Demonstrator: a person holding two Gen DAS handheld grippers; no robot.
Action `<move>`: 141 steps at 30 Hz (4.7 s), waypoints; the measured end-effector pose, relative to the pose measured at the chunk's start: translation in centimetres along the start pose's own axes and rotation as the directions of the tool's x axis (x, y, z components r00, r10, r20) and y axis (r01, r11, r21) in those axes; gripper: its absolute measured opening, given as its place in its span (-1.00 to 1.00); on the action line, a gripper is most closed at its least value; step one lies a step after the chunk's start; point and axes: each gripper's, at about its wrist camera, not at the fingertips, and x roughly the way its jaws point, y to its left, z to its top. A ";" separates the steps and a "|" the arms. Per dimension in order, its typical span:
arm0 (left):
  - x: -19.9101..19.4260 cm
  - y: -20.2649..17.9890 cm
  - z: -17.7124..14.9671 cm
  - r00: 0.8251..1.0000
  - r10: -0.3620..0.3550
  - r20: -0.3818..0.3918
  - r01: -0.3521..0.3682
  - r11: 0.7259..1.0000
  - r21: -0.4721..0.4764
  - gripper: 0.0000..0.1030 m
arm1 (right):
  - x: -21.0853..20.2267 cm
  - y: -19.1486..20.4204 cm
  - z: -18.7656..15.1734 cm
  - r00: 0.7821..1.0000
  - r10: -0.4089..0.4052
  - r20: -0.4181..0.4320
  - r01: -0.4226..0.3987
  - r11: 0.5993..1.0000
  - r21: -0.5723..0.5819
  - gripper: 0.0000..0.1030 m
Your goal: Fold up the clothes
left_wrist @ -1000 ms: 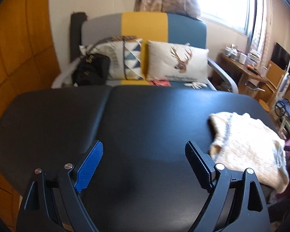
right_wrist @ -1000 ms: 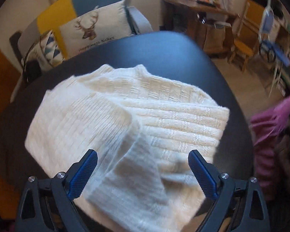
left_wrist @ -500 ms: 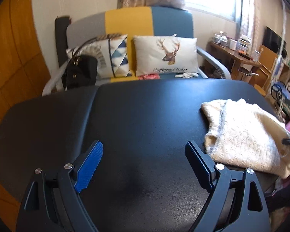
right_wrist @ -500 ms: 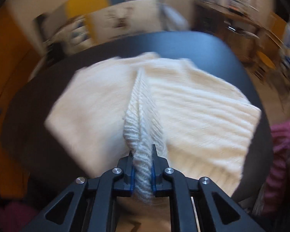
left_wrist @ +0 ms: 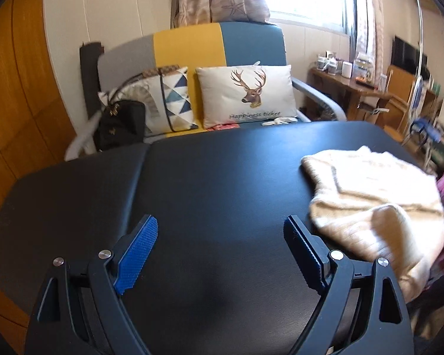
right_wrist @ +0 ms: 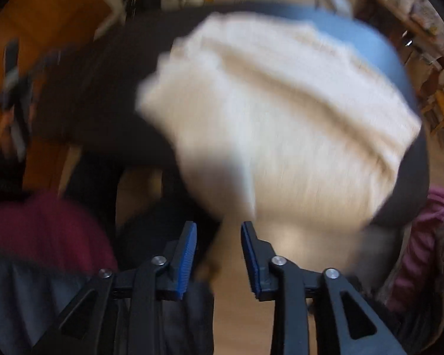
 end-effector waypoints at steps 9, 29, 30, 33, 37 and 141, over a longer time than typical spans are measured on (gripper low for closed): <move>0.1 1.1 -1.5 0.998 -0.021 -0.056 0.016 0.997 -0.077 0.74 | 11.0 -0.2 12.3 0.982 0.152 0.115 -0.177 0.949 0.260 -0.10; 1.5 -1.5 0.9 0.994 -0.082 -0.068 0.079 0.996 -0.038 0.74 | 13.1 3.0 15.6 0.928 -0.343 0.144 0.343 0.939 0.023 0.03; 1.5 -1.7 0.9 0.994 -0.081 -0.068 0.079 0.996 -0.030 0.74 | 13.2 2.5 15.4 0.932 -0.334 0.140 0.331 0.942 0.047 0.00; 2.3 -1.7 1.0 0.987 -0.133 -0.089 0.128 0.990 -0.061 0.74 | 12.5 1.2 14.7 0.941 -0.304 0.147 0.286 0.950 0.129 -0.83; 3.7 -3.1 1.3 0.977 -0.169 -0.129 0.162 0.985 -0.063 0.74 | 7.5 -0.9 12.4 0.915 -0.320 0.245 0.262 0.934 0.242 -0.87; -8.0 -0.2 3.5 0.964 -0.098 0.247 0.124 0.988 -0.092 0.75 | 8.8 -7.3 15.3 0.689 0.438 0.577 -0.623 0.765 0.163 0.06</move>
